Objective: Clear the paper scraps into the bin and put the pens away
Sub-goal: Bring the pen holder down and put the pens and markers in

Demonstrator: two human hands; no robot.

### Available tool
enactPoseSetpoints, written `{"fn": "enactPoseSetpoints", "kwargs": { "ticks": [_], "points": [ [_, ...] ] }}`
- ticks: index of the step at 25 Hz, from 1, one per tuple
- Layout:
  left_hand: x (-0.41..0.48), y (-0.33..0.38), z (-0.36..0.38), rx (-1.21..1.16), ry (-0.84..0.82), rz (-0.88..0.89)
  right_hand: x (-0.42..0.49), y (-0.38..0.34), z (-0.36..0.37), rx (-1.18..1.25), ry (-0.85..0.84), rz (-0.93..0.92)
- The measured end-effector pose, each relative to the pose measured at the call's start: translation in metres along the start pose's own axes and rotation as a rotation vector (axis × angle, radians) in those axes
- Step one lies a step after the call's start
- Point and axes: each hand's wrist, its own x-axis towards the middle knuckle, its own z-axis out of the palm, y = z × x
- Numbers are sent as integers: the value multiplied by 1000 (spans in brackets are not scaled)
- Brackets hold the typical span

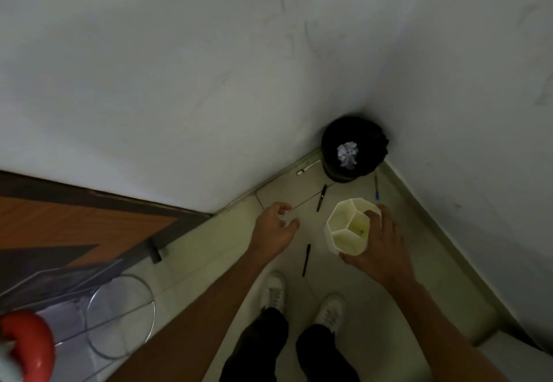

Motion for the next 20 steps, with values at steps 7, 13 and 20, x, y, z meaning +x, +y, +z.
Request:
{"fn": "enactPoseSetpoints", "kwargs": {
  "ticks": [7,13,20],
  "points": [
    [99,-114,91,14,6,-110,98,80,149,-4,-97,33],
    [209,-218,164,77,-32,-33,191,142,290,-111,-74,38],
    [317,-283,227,160,-58,148,251,176,380,-177,48,-18]
  ]
}}
